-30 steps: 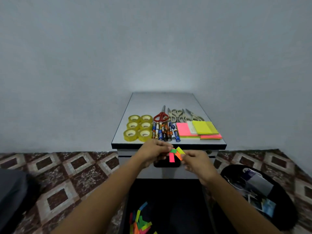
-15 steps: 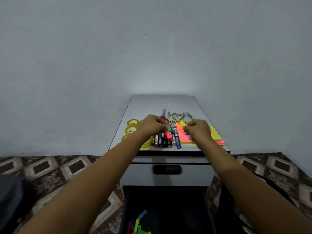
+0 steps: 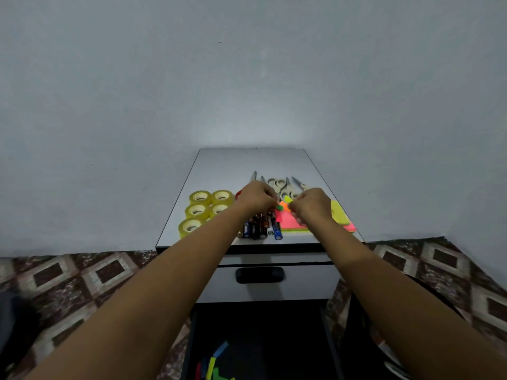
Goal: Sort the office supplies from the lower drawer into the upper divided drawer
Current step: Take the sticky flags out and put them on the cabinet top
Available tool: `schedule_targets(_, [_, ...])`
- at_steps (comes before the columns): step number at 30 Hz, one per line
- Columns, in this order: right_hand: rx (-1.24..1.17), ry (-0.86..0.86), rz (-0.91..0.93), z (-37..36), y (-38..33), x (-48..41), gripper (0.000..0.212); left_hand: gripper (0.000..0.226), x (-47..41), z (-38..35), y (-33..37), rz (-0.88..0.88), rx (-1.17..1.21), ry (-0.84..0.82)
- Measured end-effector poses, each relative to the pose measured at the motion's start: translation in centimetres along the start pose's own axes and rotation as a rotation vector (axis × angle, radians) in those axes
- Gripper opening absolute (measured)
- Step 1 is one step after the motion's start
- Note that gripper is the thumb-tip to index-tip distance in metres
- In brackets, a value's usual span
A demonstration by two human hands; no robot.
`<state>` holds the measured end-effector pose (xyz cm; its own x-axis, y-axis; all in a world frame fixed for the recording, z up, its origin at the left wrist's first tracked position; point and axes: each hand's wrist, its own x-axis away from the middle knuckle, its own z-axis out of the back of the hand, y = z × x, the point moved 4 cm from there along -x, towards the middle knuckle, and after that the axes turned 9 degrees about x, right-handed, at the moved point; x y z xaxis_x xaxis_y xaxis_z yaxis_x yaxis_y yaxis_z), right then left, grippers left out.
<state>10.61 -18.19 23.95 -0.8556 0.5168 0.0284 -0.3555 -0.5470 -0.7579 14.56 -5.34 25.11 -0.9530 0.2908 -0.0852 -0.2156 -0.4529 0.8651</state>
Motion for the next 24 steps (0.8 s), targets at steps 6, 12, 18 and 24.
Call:
schedule_targets(6, [-0.074, -0.075, 0.063, -1.0, -2.8, 0.5, 0.009, 0.012, 0.0, 4.2, -0.6, 0.070, 0.144, 0.037])
schedule_targets(12, [-0.123, -0.225, 0.048, -4.3, -5.8, 1.7, 0.005, 0.004, 0.6, 8.5, -2.6, 0.142, 0.168, 0.098])
schedule_targets(18, [-0.064, -0.326, 0.066, -7.9, -7.7, 2.9, 0.010, 0.003, 1.5, 11.3, -4.9, 0.185, 0.129, 0.139])
schedule_targets(24, [0.099, -0.310, 0.192, -10.4, -7.6, 3.6, 0.014, 0.011, 2.0, 11.4, -6.8, 0.120, -0.136, 0.125])
